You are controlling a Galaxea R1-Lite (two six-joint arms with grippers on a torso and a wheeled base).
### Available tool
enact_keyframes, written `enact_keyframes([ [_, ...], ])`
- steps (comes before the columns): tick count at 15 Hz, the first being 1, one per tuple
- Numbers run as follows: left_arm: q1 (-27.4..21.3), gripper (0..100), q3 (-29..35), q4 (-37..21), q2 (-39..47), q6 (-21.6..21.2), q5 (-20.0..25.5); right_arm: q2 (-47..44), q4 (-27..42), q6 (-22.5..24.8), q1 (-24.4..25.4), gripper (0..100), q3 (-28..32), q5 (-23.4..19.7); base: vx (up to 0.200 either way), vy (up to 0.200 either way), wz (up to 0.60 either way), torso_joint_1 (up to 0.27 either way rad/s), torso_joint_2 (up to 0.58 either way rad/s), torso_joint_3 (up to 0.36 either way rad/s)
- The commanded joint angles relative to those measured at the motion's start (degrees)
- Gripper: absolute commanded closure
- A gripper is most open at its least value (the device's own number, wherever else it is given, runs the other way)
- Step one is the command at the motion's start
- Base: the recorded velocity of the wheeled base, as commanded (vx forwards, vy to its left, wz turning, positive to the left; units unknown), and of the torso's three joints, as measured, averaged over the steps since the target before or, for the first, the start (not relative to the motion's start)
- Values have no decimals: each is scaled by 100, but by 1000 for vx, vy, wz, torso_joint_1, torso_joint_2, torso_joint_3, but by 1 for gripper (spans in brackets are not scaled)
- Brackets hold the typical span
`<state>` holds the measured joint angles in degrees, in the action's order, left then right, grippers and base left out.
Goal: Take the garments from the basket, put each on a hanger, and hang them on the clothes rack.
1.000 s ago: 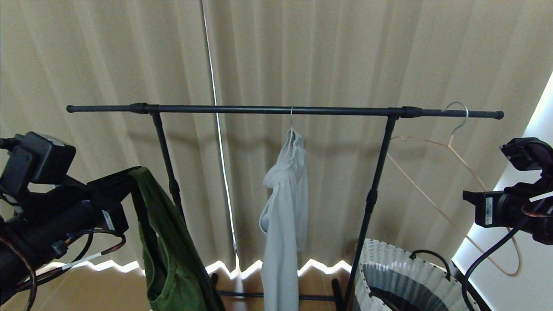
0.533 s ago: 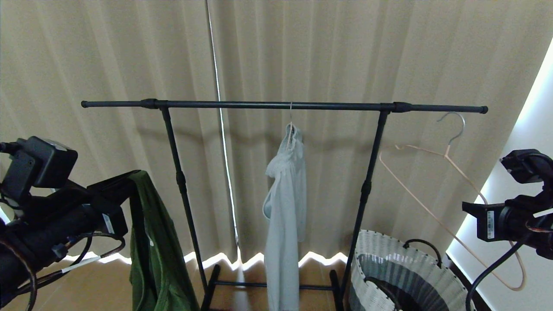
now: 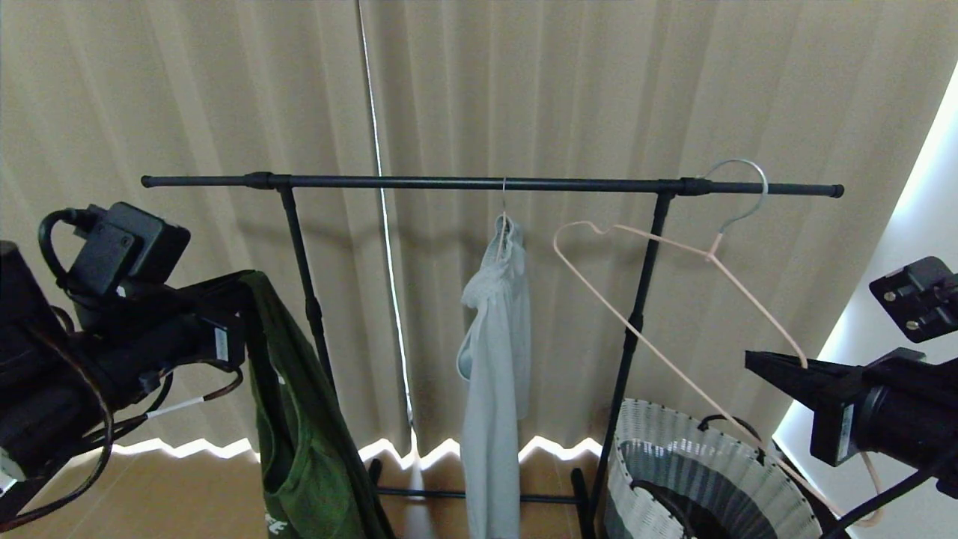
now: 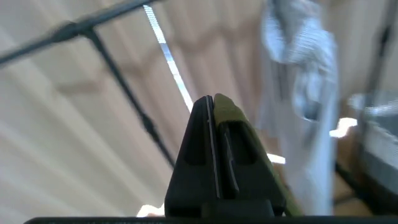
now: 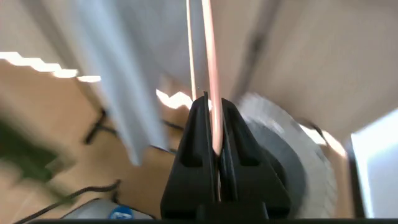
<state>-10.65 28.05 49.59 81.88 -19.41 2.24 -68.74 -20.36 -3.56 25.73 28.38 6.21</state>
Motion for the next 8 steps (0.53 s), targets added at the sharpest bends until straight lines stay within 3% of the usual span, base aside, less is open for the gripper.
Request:
enact_keyframes([
  [1,-270,100,1080,-1189,319,7,-418,-544,-636,-22,468,100,1,-137,0,0,0,0,0,0],
  [4,-596,100,2222,-2788,416,341,-840,-1247,-1735,-330,1118,100,-25,-243,0,0,0,0,0,0],
  [6,-719,100,2943,-3324,759,807,-1253,-1273,-1910,-444,1540,100,1,-243,0,0,0,0,0,0],
  [8,-789,100,3488,-3333,1269,1185,-1815,-1229,-1919,-461,1927,100,-61,-243,0,0,0,0,0,0],
])
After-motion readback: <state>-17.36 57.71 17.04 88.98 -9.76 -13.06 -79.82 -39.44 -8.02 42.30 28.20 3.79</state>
